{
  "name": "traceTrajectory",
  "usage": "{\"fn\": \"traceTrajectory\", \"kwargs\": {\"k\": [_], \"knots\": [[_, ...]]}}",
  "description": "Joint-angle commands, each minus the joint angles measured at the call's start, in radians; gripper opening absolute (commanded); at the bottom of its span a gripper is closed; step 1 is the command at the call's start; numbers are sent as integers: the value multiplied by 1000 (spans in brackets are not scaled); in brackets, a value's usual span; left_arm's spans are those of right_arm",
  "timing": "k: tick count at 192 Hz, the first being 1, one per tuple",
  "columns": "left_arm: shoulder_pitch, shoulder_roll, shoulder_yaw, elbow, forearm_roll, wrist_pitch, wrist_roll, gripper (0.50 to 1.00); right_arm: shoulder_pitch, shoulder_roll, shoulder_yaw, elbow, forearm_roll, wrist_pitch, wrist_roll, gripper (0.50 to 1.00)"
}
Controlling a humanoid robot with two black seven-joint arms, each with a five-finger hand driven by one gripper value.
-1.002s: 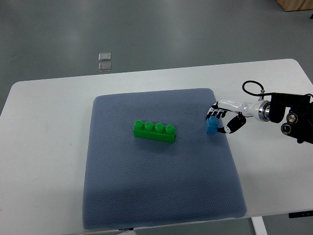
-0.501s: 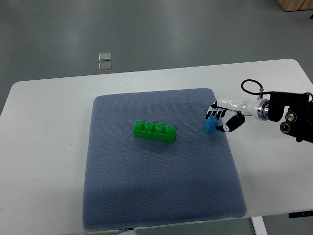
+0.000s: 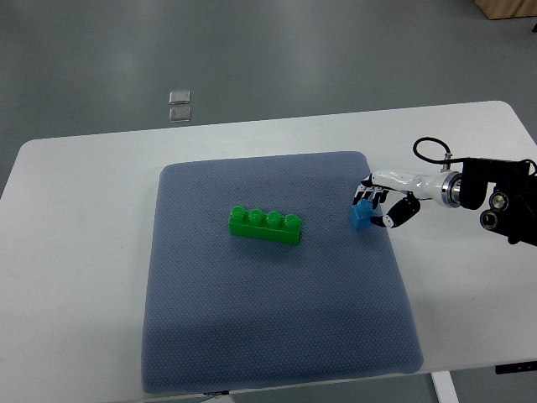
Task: Stack blue block on green block with right hand
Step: 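Close the right hand fingers around the blue block, then lift the blue block and carry it over the green block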
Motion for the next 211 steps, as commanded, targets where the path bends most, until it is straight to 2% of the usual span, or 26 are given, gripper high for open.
{"fn": "traceTrajectory", "kwargs": {"k": [1,14,42,106,161,211], "knots": [[-1,0,-1,0,0,0,0,1000,0,0,0,-1,-1,0,2,588],[-1,0,0,0,0,0,0,1000,0,0,0,-3,-1,0,2,572],[1,0,0,0,0,0,0,1000,0,1,0,-5,-1,-1,3,500],[-1,0,-1,0,0,0,0,1000,57,0,8,-3,8,-38,17,500],[-1,0,0,0,0,0,0,1000,198,66,2,3,-1,-38,81,500],[-1,0,0,0,0,0,0,1000,245,144,-2,3,-69,-29,156,500]]}}
